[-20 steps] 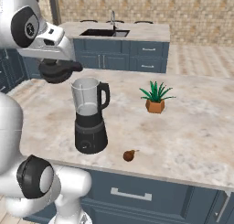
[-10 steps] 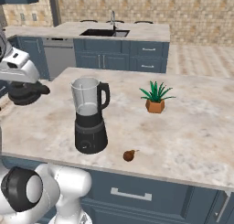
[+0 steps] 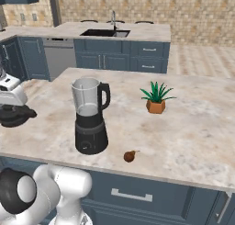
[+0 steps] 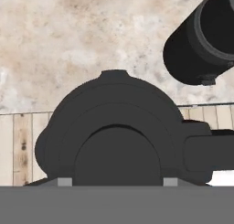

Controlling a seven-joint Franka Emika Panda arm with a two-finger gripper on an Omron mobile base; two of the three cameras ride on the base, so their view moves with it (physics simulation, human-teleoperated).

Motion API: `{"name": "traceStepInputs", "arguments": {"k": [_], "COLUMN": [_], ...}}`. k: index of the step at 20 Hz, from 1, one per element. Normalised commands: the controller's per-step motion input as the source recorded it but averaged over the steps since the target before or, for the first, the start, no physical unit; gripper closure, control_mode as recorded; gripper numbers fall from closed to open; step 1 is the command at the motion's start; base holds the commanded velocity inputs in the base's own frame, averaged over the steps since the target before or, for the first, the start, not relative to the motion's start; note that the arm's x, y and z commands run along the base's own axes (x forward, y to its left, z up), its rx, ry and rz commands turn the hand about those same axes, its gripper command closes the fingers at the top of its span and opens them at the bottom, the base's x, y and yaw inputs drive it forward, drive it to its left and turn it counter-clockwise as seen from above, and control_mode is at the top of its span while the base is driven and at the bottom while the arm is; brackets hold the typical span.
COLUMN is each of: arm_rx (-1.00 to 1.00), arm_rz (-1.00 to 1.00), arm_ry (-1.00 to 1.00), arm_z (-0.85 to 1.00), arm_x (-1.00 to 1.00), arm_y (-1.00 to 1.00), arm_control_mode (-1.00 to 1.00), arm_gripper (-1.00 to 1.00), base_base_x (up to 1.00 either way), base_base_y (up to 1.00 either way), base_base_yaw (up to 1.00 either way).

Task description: Open the blender lid, put the pear in the blender, close the lid, and start the blender.

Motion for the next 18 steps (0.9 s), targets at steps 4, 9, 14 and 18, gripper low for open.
{"name": "traceStepInputs", "arguments": {"k": [4,9,14,18], "arm_rx": [-0.08,-0.03,0.00,0.00], "arm_rz": [0.00,0.00,0.00,0.00], "arm_ry": [0.05,0.04,0.12,0.06], "arm_z": [-0.44,-0.20,-0.23,-0.43], "arm_x": [0.03,0.14,0.26,0.26], "arm_y": [0.36,0.18,0.05,-0.01], "arm_control_mode": [-1.00,-1.00,-1.00,-1.00], "arm_gripper": [1.00,1.00,1.00,1.00], "base_base_x": [0.00,0.00,0.00,0.00], "base_base_y": [0.00,0.00,0.00,0.00], "base_base_yaw": [0.00,0.00,0.00,0.00]}}
